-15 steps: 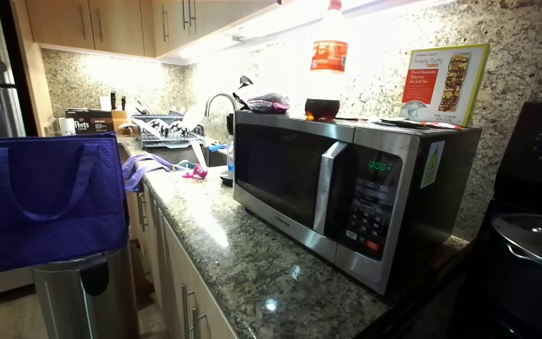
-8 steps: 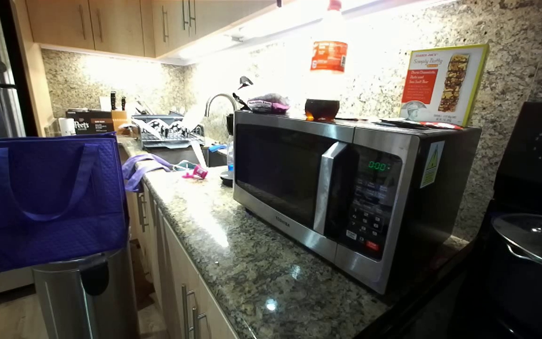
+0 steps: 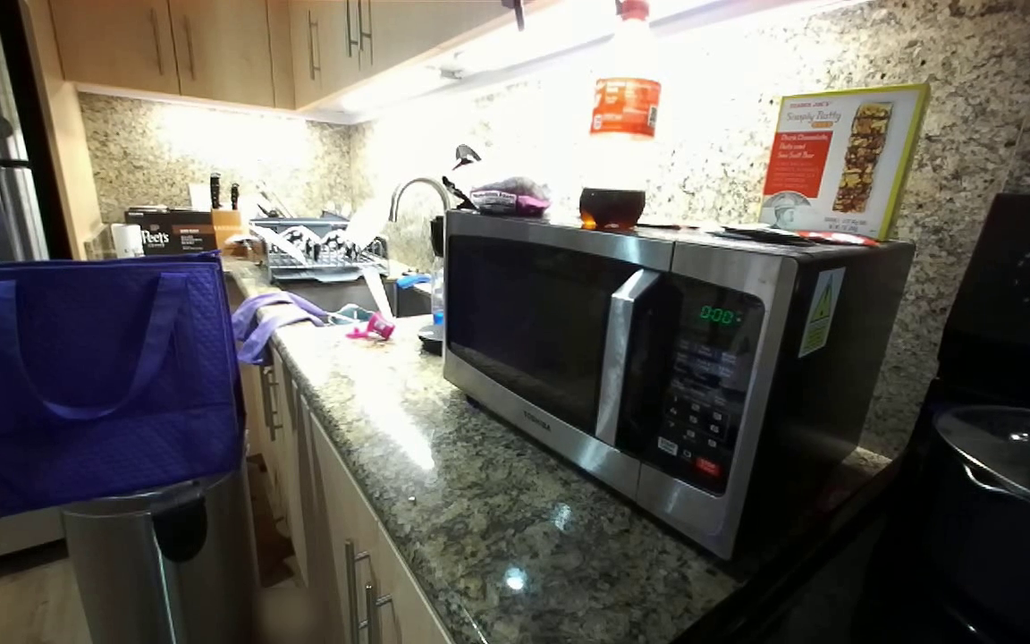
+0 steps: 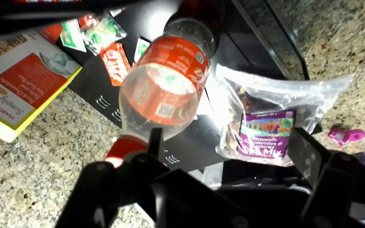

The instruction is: Place the coca-cola bottle in the blue bag

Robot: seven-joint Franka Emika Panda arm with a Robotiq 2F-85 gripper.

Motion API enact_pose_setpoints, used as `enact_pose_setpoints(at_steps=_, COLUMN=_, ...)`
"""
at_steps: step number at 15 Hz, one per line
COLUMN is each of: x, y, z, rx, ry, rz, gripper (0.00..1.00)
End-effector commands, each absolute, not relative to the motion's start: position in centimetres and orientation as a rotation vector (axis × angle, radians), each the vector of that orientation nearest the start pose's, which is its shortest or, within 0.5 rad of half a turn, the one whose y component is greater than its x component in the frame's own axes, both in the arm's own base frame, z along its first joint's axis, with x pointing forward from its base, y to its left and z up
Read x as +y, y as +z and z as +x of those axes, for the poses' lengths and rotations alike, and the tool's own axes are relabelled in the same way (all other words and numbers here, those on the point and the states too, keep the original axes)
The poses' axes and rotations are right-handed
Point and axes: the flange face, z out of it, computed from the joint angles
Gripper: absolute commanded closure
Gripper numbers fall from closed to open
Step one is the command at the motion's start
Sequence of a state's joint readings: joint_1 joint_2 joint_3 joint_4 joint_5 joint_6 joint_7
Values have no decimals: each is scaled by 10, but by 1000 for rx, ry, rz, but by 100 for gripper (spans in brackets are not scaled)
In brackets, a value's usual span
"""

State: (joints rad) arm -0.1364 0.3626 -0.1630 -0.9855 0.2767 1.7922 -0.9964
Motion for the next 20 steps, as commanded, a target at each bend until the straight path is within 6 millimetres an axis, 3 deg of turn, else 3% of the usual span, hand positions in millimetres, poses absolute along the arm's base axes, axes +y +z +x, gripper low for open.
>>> enact_pose_setpoints(at_steps=1, x=-138, y=709, z=678, rx=-926, ry=-905, rz=-2958, gripper=0)
enact_pose_setpoints(at_steps=7, x=-137, y=694, z=691, rx=-525, ry=-950, rz=-2999, gripper=0)
enact_pose_setpoints(at_steps=14, x=-127, y=694, z=700, rx=-229, ry=-1020, rz=-3017, gripper=0)
enact_pose_setpoints(at_steps=20, x=-97, y=680, z=696, rx=121, ry=-899, rz=-3076, gripper=0)
